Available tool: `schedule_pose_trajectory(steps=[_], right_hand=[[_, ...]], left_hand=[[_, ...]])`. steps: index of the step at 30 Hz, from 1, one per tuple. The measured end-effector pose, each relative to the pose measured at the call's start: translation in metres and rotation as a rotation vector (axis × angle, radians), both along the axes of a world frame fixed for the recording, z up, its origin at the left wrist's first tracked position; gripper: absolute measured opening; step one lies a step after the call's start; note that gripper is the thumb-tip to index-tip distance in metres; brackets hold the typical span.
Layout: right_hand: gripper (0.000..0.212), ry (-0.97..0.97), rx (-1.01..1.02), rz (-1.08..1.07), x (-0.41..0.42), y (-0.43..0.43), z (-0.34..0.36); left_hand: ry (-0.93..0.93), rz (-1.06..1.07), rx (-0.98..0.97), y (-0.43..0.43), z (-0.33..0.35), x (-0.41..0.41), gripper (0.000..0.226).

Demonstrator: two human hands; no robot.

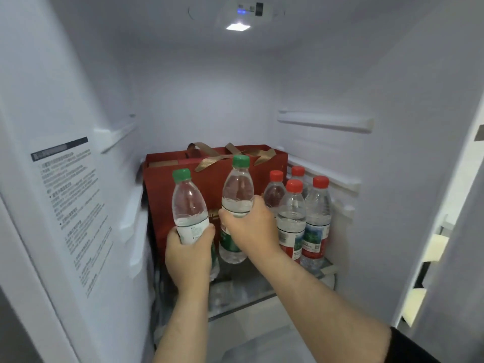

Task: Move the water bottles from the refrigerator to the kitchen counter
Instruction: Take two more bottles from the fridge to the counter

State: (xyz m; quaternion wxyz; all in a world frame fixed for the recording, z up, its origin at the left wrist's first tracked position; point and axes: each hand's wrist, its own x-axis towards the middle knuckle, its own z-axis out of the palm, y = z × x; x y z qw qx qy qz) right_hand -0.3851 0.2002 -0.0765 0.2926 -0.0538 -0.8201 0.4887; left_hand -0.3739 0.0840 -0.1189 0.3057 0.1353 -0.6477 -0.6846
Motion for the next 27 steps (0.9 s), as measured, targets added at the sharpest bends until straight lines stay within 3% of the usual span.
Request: schedule_pose_trajectory(steps=[8, 14, 21, 27], right_hand=[[0.05, 0.196, -0.008, 0.054, 0.075, 0.035, 0.073], [0.045, 0.227, -0.079, 0.003, 0.161, 0.075, 0.104], [0.042, 0.287, -0.024, -0.132, 0.279, 0.136, 0.124], [0.038, 0.298, -0.051, -0.199, 0.368, 0.169, 0.132]], left_hand=[[0.243, -0.221, -0.128, 0.01, 0.064, 0.012, 0.033], [0.328, -0.46, -0.036, 0.037, 0.097, 0.058, 0.027], [0.415, -0.811, -0.042, 0.077, 0.131, 0.137, 0.027], [0.453, -1.068, 0.068, 0.113, 0.15, 0.209, 0.039]])
